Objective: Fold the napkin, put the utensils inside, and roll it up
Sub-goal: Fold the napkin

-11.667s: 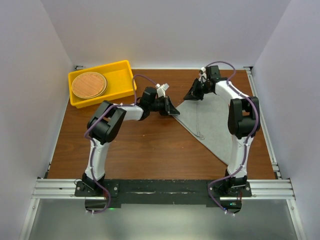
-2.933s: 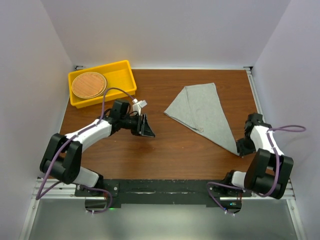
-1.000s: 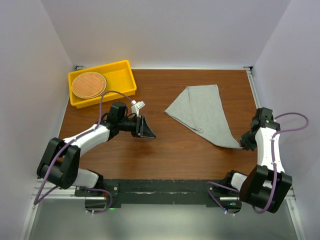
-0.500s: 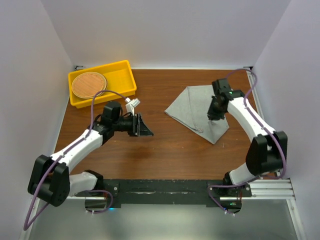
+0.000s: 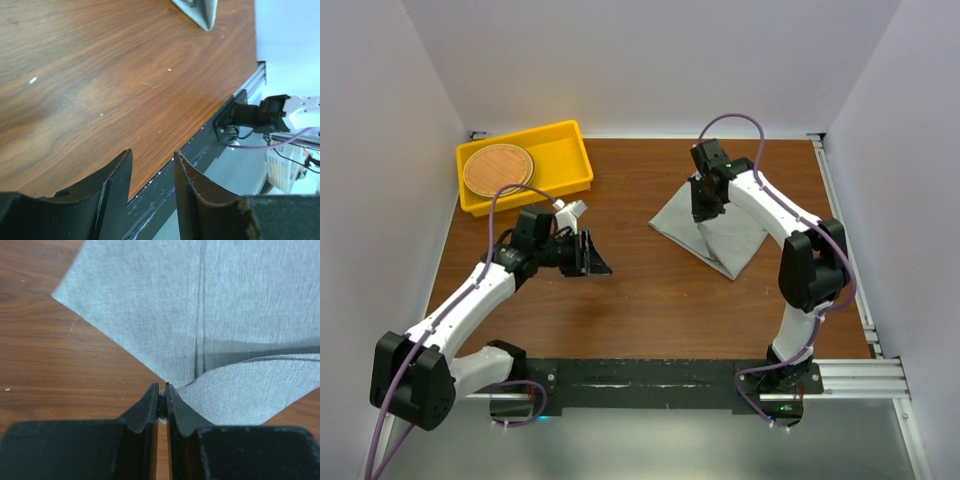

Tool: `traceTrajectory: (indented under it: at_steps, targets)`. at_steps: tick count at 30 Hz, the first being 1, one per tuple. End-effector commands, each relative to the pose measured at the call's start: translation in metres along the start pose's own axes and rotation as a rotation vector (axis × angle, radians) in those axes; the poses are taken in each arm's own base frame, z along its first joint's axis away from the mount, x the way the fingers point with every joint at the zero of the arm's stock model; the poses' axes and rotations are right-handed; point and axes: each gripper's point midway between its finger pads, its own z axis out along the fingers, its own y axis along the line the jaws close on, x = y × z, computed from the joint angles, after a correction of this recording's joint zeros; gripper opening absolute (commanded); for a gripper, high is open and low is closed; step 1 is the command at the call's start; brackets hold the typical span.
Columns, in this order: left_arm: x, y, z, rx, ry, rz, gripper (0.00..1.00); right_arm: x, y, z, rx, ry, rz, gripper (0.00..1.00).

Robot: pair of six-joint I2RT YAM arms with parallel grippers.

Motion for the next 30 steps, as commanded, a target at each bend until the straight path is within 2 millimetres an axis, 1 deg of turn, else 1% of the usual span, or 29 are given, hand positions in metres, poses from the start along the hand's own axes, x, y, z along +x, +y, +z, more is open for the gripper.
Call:
traceTrajectory:
  at_steps: [1, 2, 4, 5, 6, 7, 8, 9, 11, 13, 15, 16, 19, 24, 30]
  targets:
    - [-0.016, -0.003, -0.011, -0.047, -0.027, 0.049, 0.44, -0.030, 0.019, -0.020, -0.058, -0.093, -0.090, 0.10]
    - [-0.016, -0.001, -0.011, -0.059, -0.023, 0.044, 0.44, -0.035, 0.024, -0.022, -0.068, -0.109, -0.101, 0.11]
    - [-0.018, 0.000, -0.011, -0.067, -0.026, 0.044, 0.44, -0.038, 0.032, -0.024, -0.092, -0.113, -0.120, 0.11]
    - [-0.018, 0.001, -0.011, -0.074, -0.021, 0.042, 0.44, -0.043, 0.037, -0.029, -0.108, -0.126, -0.127, 0.11]
    - [-0.020, 0.001, -0.011, -0.077, -0.022, 0.043, 0.44, -0.043, 0.041, -0.024, -0.115, -0.116, -0.134, 0.11]
    - [-0.021, 0.001, -0.012, -0.081, -0.025, 0.042, 0.44, -0.043, 0.046, -0.025, -0.128, -0.113, -0.148, 0.11]
    - [-0.020, 0.002, -0.012, -0.088, -0.021, 0.039, 0.44, -0.049, 0.051, -0.029, -0.140, -0.127, -0.152, 0.11]
    - [-0.022, 0.002, -0.013, -0.089, -0.024, 0.038, 0.44, -0.047, 0.056, -0.024, -0.145, -0.115, -0.163, 0.11]
    - [-0.022, 0.003, -0.013, -0.099, -0.018, 0.030, 0.44, -0.052, 0.062, -0.025, -0.154, -0.125, -0.175, 0.11]
    - [-0.024, 0.001, -0.014, -0.097, -0.021, 0.032, 0.44, -0.054, 0.066, -0.021, -0.157, -0.123, -0.187, 0.12]
    - [-0.026, -0.002, -0.016, -0.098, -0.022, 0.033, 0.44, -0.051, 0.071, -0.019, -0.183, -0.110, -0.198, 0.12]
    - [-0.027, -0.003, -0.017, -0.099, -0.024, 0.034, 0.44, -0.051, 0.072, -0.015, -0.185, -0.104, -0.208, 0.12]
    - [-0.026, -0.002, -0.018, -0.109, -0.024, 0.030, 0.45, -0.051, 0.074, -0.011, -0.183, -0.101, -0.227, 0.12]
    - [-0.026, -0.002, -0.020, -0.114, -0.031, 0.025, 0.45, -0.057, 0.073, -0.005, -0.164, -0.112, -0.231, 0.12]
    - [-0.026, -0.002, -0.022, -0.123, -0.038, 0.021, 0.45, -0.060, 0.076, 0.009, -0.157, -0.103, -0.220, 0.13]
